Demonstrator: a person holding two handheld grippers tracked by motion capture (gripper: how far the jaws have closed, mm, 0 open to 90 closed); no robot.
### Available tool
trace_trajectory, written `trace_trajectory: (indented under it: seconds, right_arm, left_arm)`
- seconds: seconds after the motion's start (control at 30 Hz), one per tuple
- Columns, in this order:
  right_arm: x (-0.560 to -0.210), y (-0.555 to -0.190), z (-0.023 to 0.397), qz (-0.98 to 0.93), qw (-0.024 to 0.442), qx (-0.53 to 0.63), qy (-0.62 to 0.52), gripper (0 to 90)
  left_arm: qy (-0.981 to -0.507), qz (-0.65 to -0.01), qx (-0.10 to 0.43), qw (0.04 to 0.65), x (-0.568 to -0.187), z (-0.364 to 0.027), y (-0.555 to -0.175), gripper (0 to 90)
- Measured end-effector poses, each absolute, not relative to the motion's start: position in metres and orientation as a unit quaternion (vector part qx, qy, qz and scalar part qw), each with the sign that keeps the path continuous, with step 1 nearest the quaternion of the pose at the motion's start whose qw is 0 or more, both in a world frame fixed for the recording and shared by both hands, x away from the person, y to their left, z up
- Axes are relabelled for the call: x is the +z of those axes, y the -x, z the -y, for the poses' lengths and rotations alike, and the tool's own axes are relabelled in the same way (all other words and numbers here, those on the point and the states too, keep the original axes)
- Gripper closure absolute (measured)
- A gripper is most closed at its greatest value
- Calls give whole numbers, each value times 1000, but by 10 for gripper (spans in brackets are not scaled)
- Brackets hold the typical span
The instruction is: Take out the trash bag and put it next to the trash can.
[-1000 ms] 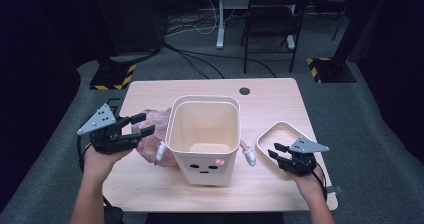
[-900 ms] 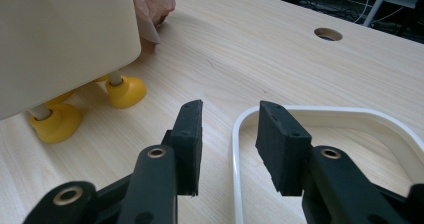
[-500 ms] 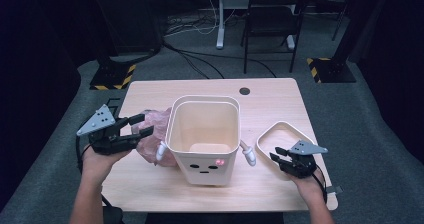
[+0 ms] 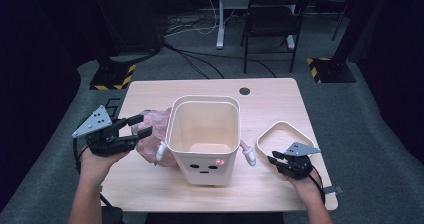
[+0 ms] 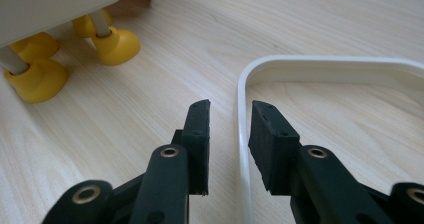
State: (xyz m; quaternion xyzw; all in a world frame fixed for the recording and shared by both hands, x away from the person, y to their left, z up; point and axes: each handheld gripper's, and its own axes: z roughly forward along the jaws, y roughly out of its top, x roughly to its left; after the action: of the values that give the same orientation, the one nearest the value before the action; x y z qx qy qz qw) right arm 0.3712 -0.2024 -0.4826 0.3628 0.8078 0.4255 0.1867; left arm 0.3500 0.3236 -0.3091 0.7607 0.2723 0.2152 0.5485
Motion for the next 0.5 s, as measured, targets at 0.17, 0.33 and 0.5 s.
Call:
trace_trajectory:
  seconds: [0.17,0.33,0.5]
  right_arm:
    - [-487,-373,203,-815,179,414,-364,729]
    - [-491,-375,203,-821,172,405,-364,762]
    - [-493,-377,203,-826,169,396,-363,826]
  left_arm:
    - [-761,-269,212,551,-309,-325,-349,470]
    - [-758,-269,210,556,-308,-327,-348,472]
    - [-758,-270,210,556,-308,-327,-348,472]
